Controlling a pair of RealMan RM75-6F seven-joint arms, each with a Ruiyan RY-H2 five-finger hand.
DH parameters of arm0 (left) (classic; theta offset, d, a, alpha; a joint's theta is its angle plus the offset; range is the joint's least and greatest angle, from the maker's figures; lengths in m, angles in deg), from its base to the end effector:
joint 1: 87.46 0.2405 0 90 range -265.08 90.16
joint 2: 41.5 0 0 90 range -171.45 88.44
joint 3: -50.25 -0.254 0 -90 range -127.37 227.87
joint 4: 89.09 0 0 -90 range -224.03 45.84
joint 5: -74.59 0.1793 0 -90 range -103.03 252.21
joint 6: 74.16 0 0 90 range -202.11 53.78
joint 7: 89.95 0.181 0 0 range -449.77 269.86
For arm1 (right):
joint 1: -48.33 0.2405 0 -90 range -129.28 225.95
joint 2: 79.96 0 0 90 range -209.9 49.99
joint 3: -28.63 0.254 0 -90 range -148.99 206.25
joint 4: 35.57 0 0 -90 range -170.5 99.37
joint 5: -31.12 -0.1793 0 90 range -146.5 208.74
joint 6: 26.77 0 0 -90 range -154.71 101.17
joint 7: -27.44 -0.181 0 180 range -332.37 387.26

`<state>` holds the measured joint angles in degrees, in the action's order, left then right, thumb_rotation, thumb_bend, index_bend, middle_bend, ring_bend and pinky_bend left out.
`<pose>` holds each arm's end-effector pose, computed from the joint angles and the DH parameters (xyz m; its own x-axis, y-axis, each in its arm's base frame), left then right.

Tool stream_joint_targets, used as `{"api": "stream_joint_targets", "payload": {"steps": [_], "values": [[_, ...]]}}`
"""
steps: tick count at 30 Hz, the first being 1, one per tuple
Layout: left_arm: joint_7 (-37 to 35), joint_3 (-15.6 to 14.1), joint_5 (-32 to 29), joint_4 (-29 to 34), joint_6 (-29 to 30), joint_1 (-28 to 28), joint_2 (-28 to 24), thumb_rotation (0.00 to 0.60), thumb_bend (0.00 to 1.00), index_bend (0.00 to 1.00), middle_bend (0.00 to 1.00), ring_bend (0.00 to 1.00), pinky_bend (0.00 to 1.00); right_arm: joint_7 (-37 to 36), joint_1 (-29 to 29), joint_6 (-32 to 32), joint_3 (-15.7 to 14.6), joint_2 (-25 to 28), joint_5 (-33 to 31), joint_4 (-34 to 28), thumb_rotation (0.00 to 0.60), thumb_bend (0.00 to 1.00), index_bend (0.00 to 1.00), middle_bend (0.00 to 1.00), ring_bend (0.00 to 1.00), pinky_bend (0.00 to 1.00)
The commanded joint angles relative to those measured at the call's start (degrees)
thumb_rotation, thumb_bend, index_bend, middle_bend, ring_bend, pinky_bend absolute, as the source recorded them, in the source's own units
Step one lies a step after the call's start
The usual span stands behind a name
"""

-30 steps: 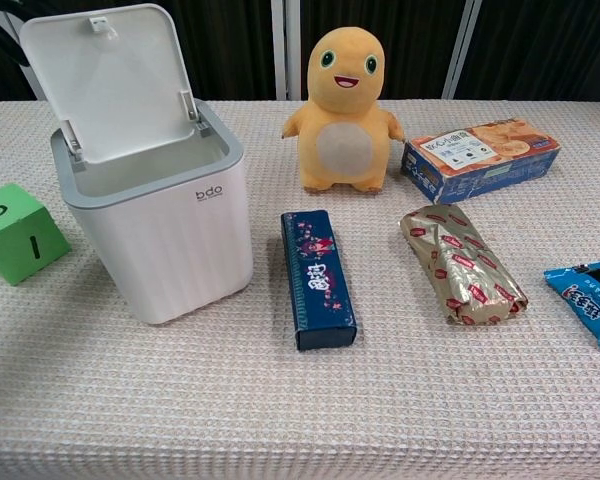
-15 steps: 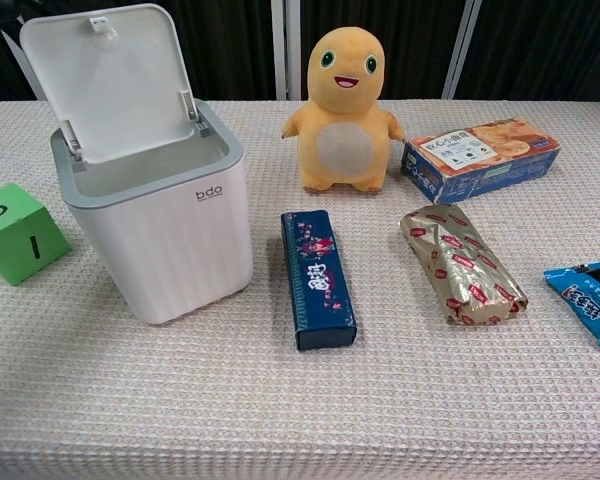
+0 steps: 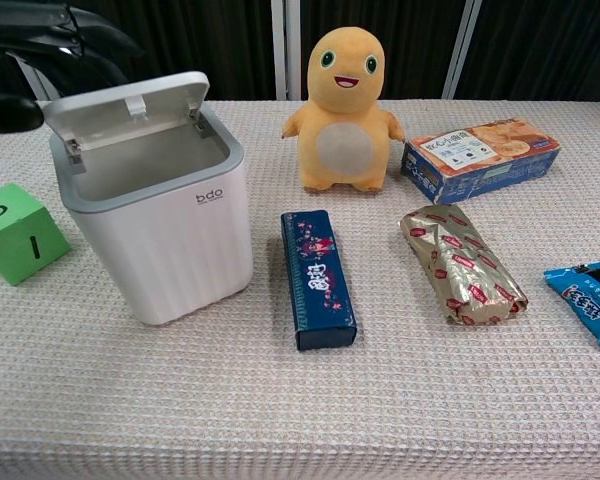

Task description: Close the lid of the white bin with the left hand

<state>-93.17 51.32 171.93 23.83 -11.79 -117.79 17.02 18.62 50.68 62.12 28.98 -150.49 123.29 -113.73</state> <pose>-0.1194 0.2592 0.1123 0.3482 0.3189 0.8815 0.7981 -0.5941 -0.1004 -0.3205 -0.1952 0.1665 0.3836 -0.0031 0.9235 -0.9212 -0.0720 0.3824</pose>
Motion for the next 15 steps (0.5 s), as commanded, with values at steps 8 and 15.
{"api": "stream_joint_targets", "payload": {"steps": [8, 15], "values": [[10.3, -1.9, 3.5, -4.2, 0.9, 0.9, 5.7, 0.162, 0.19, 0.10, 0.22, 0.10, 0.24, 0.2, 0.0, -0.3, 0.1, -0.1, -0.4, 0.2, 0.600, 0.29, 0.00, 0.00, 0.00, 0.00], [16.4, -2.4, 3.4, -7.0, 0.0, 0.9, 8.9, 0.156, 0.19, 0.10, 0.23, 0.10, 0.24, 0.1, 0.1, -0.6, 0.2, -0.1, -0.7, 0.3, 0.600, 0.29, 0.00, 0.00, 0.00, 0.00]]}}
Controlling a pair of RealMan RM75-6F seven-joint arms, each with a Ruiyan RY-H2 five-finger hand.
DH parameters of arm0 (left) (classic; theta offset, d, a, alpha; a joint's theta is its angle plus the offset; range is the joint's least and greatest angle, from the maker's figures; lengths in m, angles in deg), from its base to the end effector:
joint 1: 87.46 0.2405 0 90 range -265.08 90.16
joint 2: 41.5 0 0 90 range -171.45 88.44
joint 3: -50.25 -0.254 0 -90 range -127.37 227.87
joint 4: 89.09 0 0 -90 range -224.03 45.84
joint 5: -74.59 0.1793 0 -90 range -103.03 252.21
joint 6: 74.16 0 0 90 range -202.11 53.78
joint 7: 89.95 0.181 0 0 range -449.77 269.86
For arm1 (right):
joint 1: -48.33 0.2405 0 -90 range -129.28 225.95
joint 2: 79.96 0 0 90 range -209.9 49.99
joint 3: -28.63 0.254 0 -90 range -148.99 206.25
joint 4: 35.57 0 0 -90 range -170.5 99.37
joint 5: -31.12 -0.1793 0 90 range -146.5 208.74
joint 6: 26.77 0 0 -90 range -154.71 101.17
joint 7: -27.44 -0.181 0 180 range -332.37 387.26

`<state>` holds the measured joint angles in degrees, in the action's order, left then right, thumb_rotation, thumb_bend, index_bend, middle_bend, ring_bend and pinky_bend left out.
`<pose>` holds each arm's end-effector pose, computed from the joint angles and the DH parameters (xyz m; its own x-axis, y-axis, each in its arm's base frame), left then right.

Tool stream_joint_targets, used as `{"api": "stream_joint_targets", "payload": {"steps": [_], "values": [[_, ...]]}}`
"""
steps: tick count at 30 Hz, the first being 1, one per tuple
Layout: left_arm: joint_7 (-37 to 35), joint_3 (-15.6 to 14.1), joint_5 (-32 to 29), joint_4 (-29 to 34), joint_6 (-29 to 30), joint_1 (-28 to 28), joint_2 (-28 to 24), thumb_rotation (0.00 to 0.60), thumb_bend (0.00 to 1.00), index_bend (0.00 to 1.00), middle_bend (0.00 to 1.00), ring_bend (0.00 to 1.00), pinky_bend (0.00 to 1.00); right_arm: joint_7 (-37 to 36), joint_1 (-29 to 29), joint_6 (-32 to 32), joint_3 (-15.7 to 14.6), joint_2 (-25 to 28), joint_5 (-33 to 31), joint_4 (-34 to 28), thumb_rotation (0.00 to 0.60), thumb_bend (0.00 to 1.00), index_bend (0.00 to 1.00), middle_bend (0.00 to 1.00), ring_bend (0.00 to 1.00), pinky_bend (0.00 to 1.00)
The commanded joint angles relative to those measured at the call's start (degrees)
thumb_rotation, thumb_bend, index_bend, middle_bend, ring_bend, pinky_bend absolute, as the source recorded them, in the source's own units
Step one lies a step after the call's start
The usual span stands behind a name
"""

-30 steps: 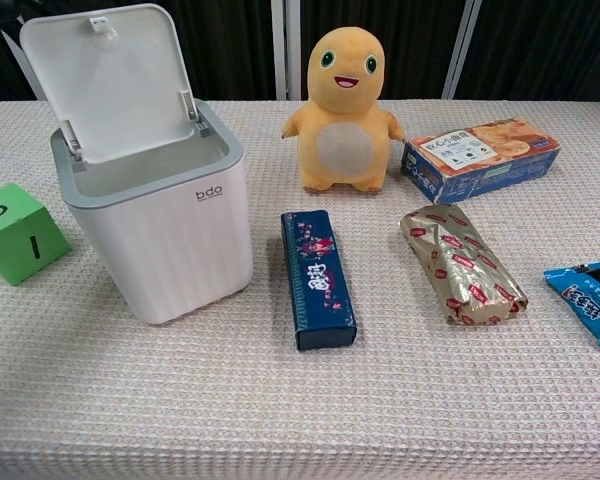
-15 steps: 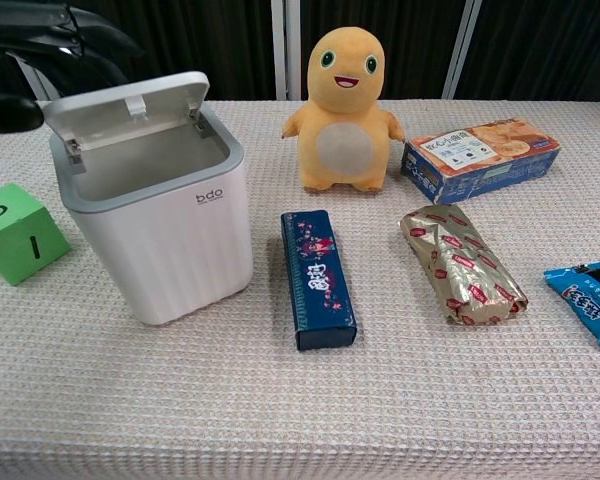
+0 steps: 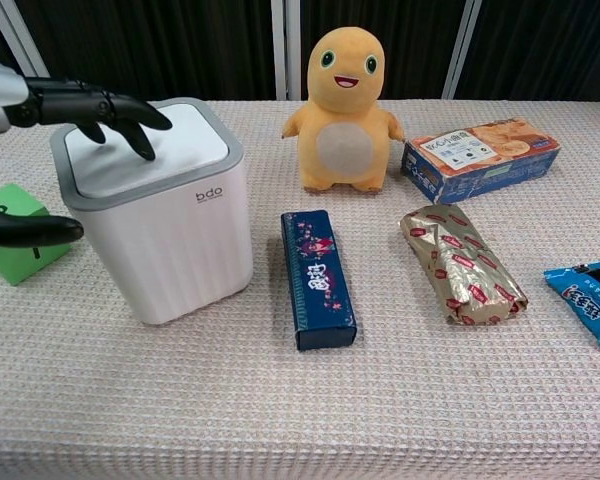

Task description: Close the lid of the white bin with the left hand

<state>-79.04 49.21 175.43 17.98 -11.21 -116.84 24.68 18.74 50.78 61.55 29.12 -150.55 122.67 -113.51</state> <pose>-0.1285 0.2490 0.0771 0.5263 0.1851 0.8299 0.6740 -0.6859 -0.2744 -0.3231 -0.1964 0.1664 0.3883 -0.0079 0.9215 -0.9200 -0.0612 0.3871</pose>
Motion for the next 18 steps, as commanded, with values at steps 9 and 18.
{"api": "stream_joint_targets", "payload": {"steps": [9, 18], "values": [[11.4, -0.6, -0.6, -2.4, -1.2, 0.4, 2.7, 0.152, 0.19, 0.10, 0.24, 0.10, 0.24, -0.6, 0.1, -0.3, -0.1, -0.3, -0.1, 0.7, 0.600, 0.29, 0.00, 0.00, 0.00, 0.00], [10.6, -0.2, 1.2, -1.4, 8.7, 4.4, 0.5, 0.160, 0.19, 0.10, 0.23, 0.10, 0.24, -1.1, 0.1, -0.2, 0.0, -0.4, -0.1, 0.9, 0.600, 0.29, 0.00, 0.00, 0.00, 0.00]]}}
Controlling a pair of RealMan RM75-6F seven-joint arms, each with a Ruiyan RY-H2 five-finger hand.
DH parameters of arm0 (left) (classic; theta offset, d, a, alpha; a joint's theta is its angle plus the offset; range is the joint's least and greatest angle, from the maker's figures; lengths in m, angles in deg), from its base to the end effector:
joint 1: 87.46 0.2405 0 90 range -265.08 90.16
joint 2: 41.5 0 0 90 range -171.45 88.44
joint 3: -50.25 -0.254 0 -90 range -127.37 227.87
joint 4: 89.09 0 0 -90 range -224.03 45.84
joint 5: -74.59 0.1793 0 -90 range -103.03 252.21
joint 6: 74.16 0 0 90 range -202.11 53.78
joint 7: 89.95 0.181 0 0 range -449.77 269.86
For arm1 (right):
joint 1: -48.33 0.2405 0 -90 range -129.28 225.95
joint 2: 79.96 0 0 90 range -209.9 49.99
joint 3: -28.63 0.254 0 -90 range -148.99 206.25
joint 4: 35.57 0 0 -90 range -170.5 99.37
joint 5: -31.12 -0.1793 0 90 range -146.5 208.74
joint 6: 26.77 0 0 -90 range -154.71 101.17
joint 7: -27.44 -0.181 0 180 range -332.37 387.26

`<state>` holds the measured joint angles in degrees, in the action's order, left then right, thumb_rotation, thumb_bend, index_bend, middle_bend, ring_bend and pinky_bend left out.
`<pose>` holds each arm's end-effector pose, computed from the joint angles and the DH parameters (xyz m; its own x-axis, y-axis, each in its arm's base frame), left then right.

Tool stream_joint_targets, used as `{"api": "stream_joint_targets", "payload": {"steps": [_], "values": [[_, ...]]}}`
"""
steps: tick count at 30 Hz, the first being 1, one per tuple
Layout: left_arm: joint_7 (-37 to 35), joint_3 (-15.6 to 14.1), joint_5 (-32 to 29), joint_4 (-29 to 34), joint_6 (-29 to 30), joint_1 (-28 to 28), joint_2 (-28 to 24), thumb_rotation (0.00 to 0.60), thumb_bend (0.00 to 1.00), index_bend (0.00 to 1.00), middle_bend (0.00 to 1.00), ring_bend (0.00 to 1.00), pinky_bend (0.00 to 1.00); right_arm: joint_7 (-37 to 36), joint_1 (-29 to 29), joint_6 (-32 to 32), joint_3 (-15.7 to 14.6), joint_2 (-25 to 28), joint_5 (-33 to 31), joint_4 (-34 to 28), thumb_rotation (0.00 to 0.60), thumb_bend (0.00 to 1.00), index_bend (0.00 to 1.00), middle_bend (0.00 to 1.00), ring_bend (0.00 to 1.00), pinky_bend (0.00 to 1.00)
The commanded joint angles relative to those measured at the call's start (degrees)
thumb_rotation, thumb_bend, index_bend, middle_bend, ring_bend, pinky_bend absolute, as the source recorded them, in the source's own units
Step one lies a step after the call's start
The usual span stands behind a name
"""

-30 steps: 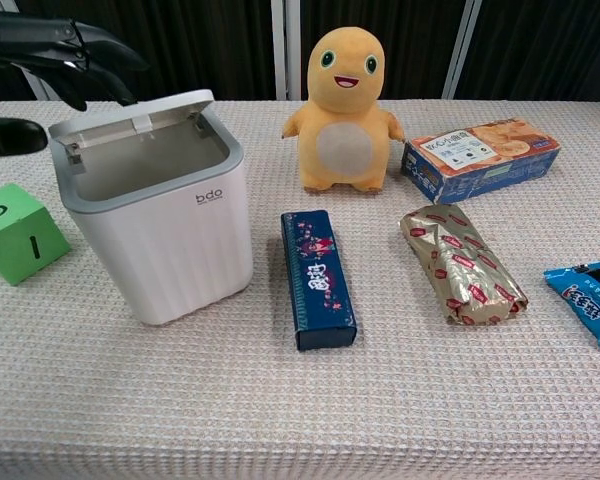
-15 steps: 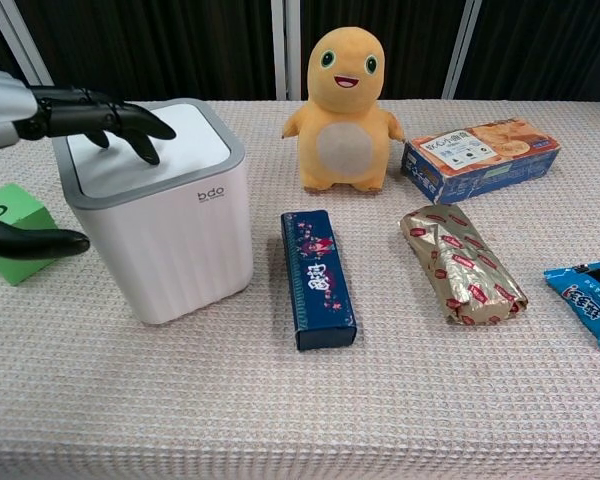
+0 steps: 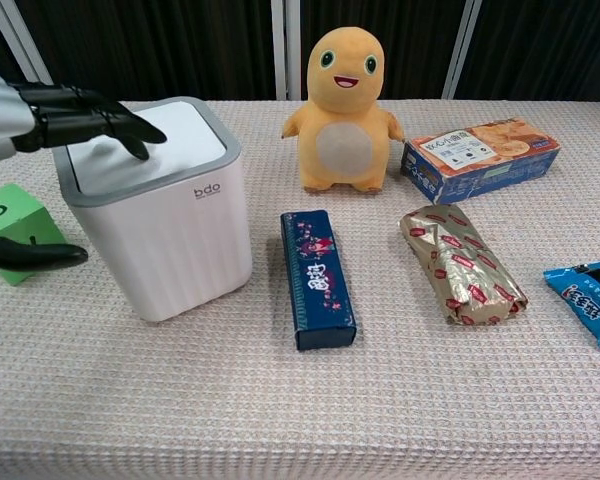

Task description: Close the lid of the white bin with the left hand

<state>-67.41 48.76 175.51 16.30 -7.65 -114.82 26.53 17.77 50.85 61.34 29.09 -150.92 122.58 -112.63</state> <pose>-0.1363 0.2472 0.0783 0.6211 0.0311 0.7831 0.5911 -0.6748 -0.4420 -0.3255 -0.1968 0.1651 0.3811 -0.0120 0.9245 -0.9232 -0.0598 0.3797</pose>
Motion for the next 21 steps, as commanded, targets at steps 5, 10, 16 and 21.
{"api": "stream_joint_targets", "payload": {"steps": [5, 10, 16, 21], "values": [[-3.9, -0.8, 2.2, -1.4, 15.6, 8.4, -3.4, 0.178, 0.19, 0.10, 0.21, 0.10, 0.24, -0.5, -0.1, 0.3, 0.1, -0.1, 0.0, 0.2, 0.600, 0.29, 0.00, 0.00, 0.00, 0.00], [-7.7, -2.6, -0.6, -7.8, 23.6, 15.4, -2.8, 0.185, 0.19, 0.10, 0.19, 0.10, 0.24, -0.5, -0.1, 0.3, 0.3, -0.2, -0.2, 0.6, 0.600, 0.29, 0.00, 0.00, 0.00, 0.00], [-17.6, -3.2, -8.6, -17.1, 27.2, 22.0, 0.3, 0.182, 0.19, 0.09, 0.13, 0.10, 0.24, 0.1, 0.2, 0.8, 0.5, -0.5, 0.3, 0.4, 0.600, 0.29, 0.00, 0.00, 0.00, 0.00], [-21.4, -2.5, -10.3, -23.9, 29.0, 24.7, 3.7, 0.181, 0.19, 0.09, 0.12, 0.10, 0.24, 1.3, 0.4, 0.4, 0.3, -0.7, 0.6, -0.2, 0.600, 0.29, 0.00, 0.00, 0.00, 0.00]]}}
